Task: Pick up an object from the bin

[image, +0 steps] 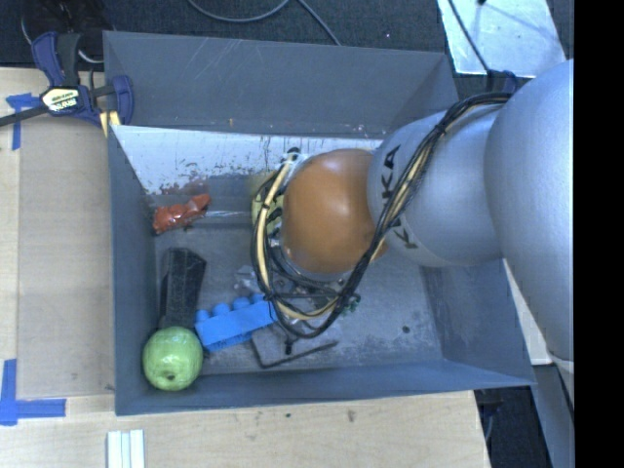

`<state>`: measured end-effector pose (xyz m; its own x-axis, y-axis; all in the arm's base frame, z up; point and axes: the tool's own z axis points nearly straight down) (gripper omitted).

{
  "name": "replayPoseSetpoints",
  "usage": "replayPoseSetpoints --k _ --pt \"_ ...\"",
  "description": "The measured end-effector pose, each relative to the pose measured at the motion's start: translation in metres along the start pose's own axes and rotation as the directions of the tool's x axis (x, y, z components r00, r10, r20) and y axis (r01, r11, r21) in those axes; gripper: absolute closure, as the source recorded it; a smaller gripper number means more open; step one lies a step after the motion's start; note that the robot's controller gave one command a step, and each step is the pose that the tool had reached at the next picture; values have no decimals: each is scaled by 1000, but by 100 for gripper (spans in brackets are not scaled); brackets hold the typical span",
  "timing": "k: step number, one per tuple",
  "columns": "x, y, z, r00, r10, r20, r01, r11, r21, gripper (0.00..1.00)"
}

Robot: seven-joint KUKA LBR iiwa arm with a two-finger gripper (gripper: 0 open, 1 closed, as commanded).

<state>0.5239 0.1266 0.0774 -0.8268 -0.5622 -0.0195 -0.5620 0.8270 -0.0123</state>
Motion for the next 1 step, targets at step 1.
replayPoseSetpoints --k 1 --pt "0 0 0 1000 2 0 -2 1000 0 100"
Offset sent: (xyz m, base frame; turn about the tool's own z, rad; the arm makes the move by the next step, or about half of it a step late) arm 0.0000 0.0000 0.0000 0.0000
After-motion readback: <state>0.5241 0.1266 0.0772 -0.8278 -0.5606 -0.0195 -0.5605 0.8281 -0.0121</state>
